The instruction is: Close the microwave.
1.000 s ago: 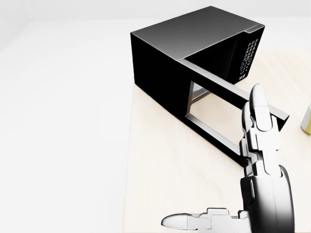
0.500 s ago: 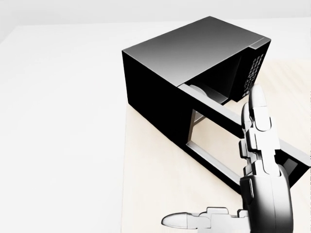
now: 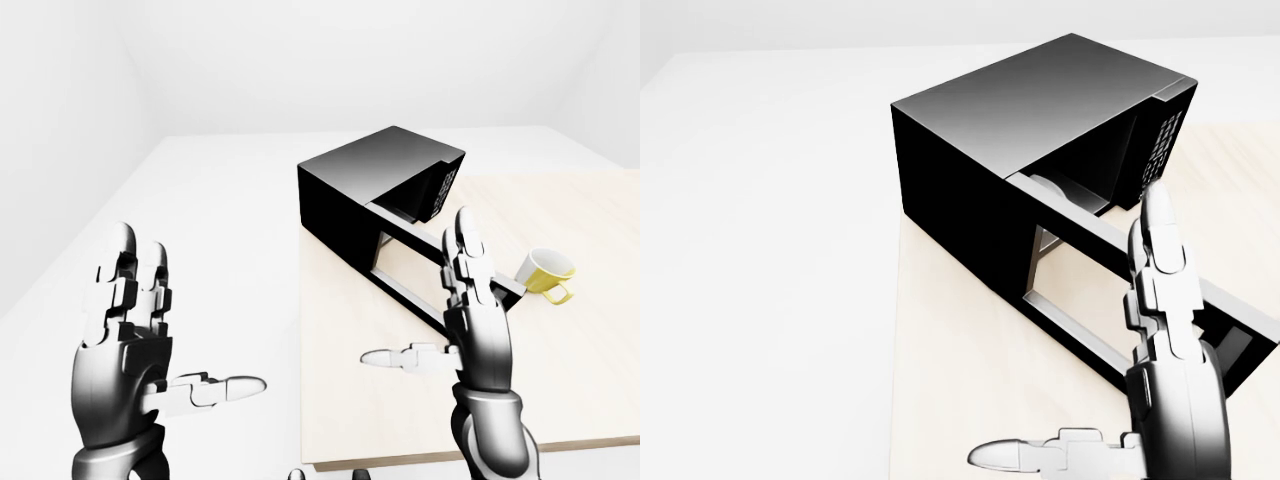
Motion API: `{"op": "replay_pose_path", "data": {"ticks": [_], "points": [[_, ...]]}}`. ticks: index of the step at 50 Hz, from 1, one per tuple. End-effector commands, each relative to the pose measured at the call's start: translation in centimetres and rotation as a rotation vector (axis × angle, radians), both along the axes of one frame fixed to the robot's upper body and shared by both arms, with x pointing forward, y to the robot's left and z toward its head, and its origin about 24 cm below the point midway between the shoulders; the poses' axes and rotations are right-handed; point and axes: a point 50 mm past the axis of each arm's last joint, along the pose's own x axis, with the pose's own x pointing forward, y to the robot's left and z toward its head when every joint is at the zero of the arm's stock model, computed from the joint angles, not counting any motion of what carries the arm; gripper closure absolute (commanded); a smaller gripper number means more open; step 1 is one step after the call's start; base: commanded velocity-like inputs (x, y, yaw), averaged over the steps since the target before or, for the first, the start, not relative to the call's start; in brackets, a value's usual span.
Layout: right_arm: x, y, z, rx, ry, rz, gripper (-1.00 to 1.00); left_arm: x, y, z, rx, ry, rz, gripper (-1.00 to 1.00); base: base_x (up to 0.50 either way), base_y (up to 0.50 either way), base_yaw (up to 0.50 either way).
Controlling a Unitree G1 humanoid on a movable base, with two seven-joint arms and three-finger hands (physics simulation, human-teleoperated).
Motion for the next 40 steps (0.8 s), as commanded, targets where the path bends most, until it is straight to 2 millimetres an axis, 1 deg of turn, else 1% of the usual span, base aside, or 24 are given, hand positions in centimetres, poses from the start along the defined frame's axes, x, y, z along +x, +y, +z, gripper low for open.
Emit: {"op": "replay_pose_path", "data": {"ticks": [1,9,24,26,27,28,34,35,38,39,40], "points": [[0.2,0.9,-0.9,-0.01,0.041,0.037,-1.0,0.0,0.2,0.2,-0.005,-0.012,0.01,-1.0,0.0,0.0,0.0],[0.7,1.3,-1.8,-0.011,0.077,0.05,-1.0,0.1,0.2,0.2,-0.004,-0.013,0.014,-1.0,0.0,0.0,0.0],[0.8,1.3,-2.0,-0.011,0.084,0.05,-1.0,0.1,0.2,0.2,-0.004,-0.015,0.014,-1.0,0.0,0.0,0.0],[1.2,1.5,-2.7,-0.013,0.116,0.054,-1.0,0.1,0.2,0.2,-0.008,-0.017,0.015,-1.0,0.0,0.0,0.0],[1.2,1.5,-2.8,-0.013,0.117,0.054,-1.0,0.1,0.2,0.2,-0.008,-0.017,0.015,-1.0,0.0,0.0,0.0],[1.6,1.5,-3.3,-0.012,0.14,0.052,-1.0,0.1,0.2,0.3,-0.01,-0.022,0.018,-1.0,0.0,0.0,0.0],[1.7,1.5,-3.4,-0.013,0.143,0.052,-1.0,0.1,0.3,0.3,-0.01,-0.023,0.018,-1.0,0.0,0.0,0.0],[2.1,1.6,-4.1,-0.011,0.174,0.05,-1.0,0.0,0.2,0.3,-0.011,-0.022,0.016,-1.0,0.0,0.0,0.0],[2.1,1.5,-4.2,-0.012,0.177,0.049,-1.0,0.0,0.2,0.3,-0.012,-0.022,0.016,-1.0,0.0,0.0,0.0],[3.1,1.3,-5.6,0.002,0.233,0.032,-1.0,0.0,0.2,0.3,-0.011,-0.021,0.015,-1.0,0.0,0.0,0.0],[3.2,1.3,-5.7,0.002,0.238,0.031,-1.0,0.0,0.2,0.3,-0.011,-0.021,0.015,-1.0,0.0,0.0,0.0]]}}
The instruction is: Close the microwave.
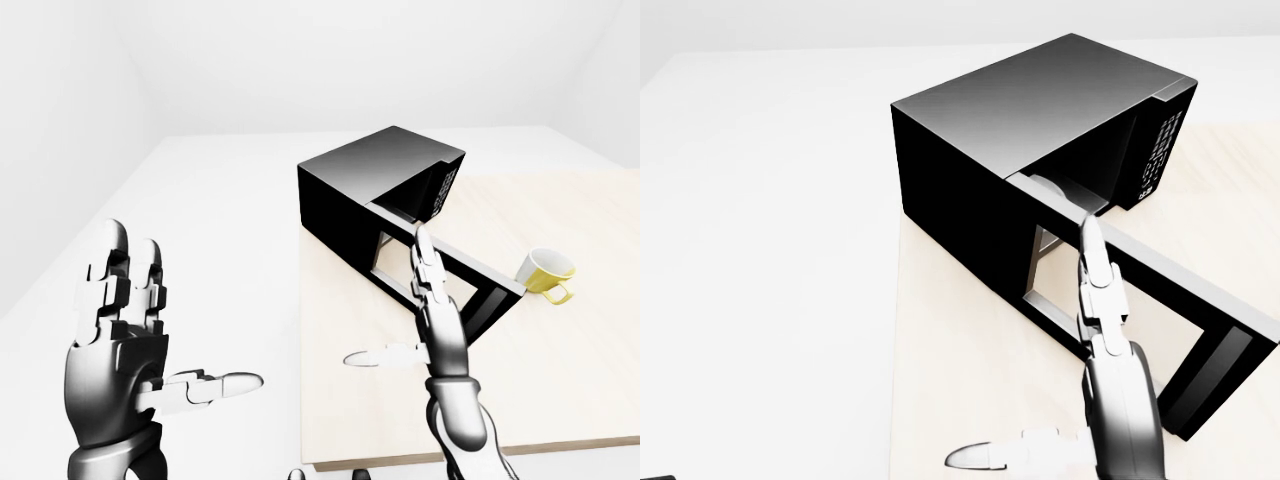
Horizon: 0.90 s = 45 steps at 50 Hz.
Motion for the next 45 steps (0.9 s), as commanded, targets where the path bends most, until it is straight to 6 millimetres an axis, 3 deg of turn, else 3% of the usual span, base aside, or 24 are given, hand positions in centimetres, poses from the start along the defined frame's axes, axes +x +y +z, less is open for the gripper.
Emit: {"op": "replay_pose_path", "data": {"ticks": [1,4,5,7,16,20,45], "points": [[1.5,-0.1,-2.3,0.01,0.097,-0.019,-1.0,0.0,0.0,0.0,-0.002,-0.001,-0.001,-1.0,0.0,0.0,0.0],[1.5,-0.1,-2.3,0.009,0.098,-0.019,-1.0,0.0,0.0,0.0,-0.002,-0.001,-0.001,-1.0,0.0,0.0,0.0],[2.3,-0.3,-3.6,0.016,0.149,-0.033,-1.0,0.0,0.0,0.0,-0.001,0.001,0.0,-1.0,0.0,0.0,0.0],[2.6,-0.4,-4.0,0.018,0.168,-0.039,-1.0,0.0,0.0,0.0,-0.001,0.002,0.0,-1.0,0.0,0.0,0.0],[2.9,-0.5,-4.5,0.018,0.188,-0.052,-1.0,0.1,-0.1,-0.2,0.0,0.009,-0.001,-1.0,0.0,0.0,0.0],[3.8,-1.0,-5.8,0.02,0.227,-0.082,-1.0,0.0,-0.1,-0.1,0.002,0.009,-0.002,-1.0,0.0,0.0,0.0],[5.4,-1.2,-7.4,0.027,0.256,-0.098,-1.0,-0.1,-0.3,-0.3,0.002,0.023,-0.011,-1.0,0.0,0.0,0.0]]}}
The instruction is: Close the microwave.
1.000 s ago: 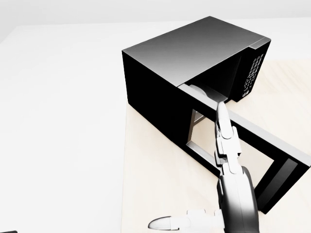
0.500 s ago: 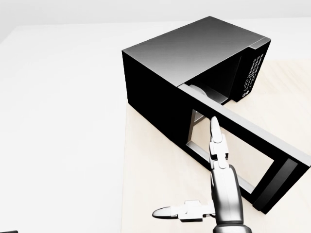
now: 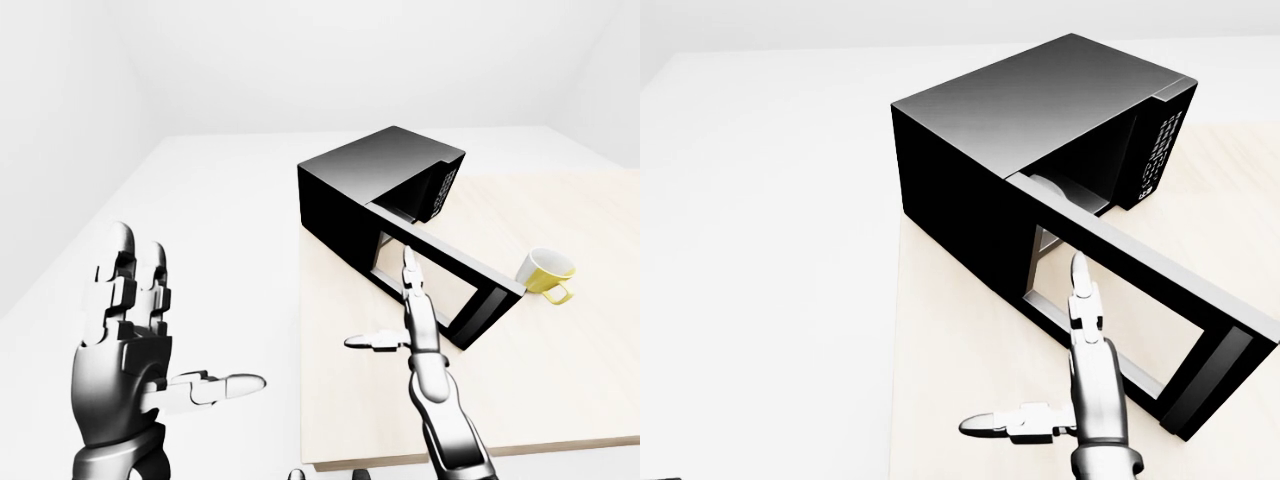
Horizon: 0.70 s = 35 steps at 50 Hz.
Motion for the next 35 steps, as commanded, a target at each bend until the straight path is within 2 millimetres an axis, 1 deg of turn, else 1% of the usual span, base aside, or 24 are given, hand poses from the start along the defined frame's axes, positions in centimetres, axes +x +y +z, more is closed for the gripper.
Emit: {"op": "replay_pose_path", "data": {"ticks": [1,2,16,18,19,20,33,34,35], "points": [[0.9,-0.3,-0.7,0.005,0.019,-0.013,-1.0,-0.1,-0.1,0.0,0.001,0.005,-0.005,-1.0,0.0,0.0,0.0],[1.9,-0.4,-0.7,-0.006,0.02,-0.022,-1.0,-0.1,-0.1,0.1,0.002,0.0,-0.006,-1.0,0.0,0.0,0.0],[2.0,-0.4,-0.7,-0.007,0.02,-0.023,-1.0,-0.1,-0.1,0.1,0.003,-0.001,-0.005,-1.0,0.0,0.0,0.0],[2.3,-0.5,-0.6,-0.011,0.019,-0.026,-1.0,0.0,-0.1,-0.1,0.003,0.004,-0.006,-1.0,0.0,0.0,0.0],[4.5,-1.0,-0.1,-0.024,0.017,-0.046,-1.0,-0.1,0.0,0.2,0.006,-0.01,-0.003,-1.0,0.0,0.0,0.0],[4.8,-1.1,-0.1,-0.026,0.016,-0.05,-1.0,-0.1,0.0,0.2,0.007,-0.006,-0.005,-1.0,0.0,0.0,0.0],[5.2,-1.2,0.0,-0.03,0.012,-0.054,-1.0,-0.2,0.0,0.3,0.007,-0.013,-0.003,-1.0,0.0,0.0,0.0],[5.9,-1.5,0.0,-0.039,0.011,-0.064,-1.0,-0.2,0.0,0.4,0.008,-0.017,-0.002,-1.0,0.0,0.0,0.0],[6.1,-1.6,0.0,-0.042,0.012,-0.066,-1.0,-0.1,0.1,0.3,0.008,-0.016,-0.001,-1.0,0.0,0.0,0.0]]}}
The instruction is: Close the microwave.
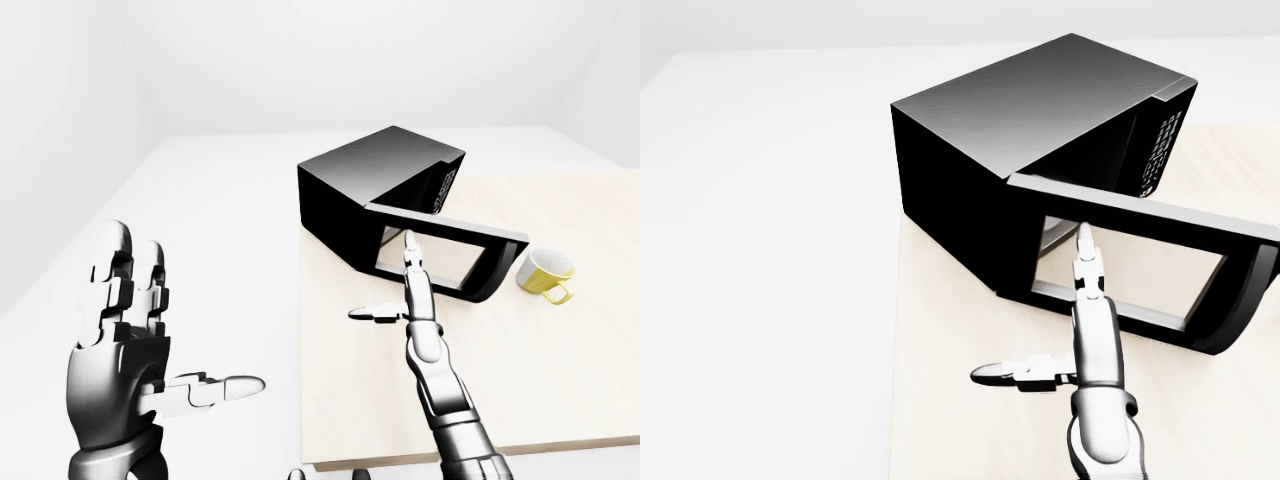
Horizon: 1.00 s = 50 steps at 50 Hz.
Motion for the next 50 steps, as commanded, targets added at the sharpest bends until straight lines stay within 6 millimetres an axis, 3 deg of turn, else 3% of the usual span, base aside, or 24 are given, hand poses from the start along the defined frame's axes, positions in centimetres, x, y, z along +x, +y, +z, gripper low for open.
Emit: {"op": "replay_pose_path", "data": {"ticks": [1,15,50], "points": [[1.7,-0.6,0.2,-0.015,-0.001,-0.018,-1.0,0.1,0.1,0.1,0.002,-0.006,0.003,-1.0,0.0,0.0,0.0],[3.4,-1.1,0.7,-0.029,-0.002,-0.033,-1.0,0.0,0.1,0.2,0.005,-0.009,0.002,-1.0,0.0,0.0,0.0],[3.4,-1.1,0.7,-0.029,-0.002,-0.033,-1.0,0.0,0.1,0.2,0.005,-0.01,0.002,-1.0,0.0,0.0,0.0]]}}
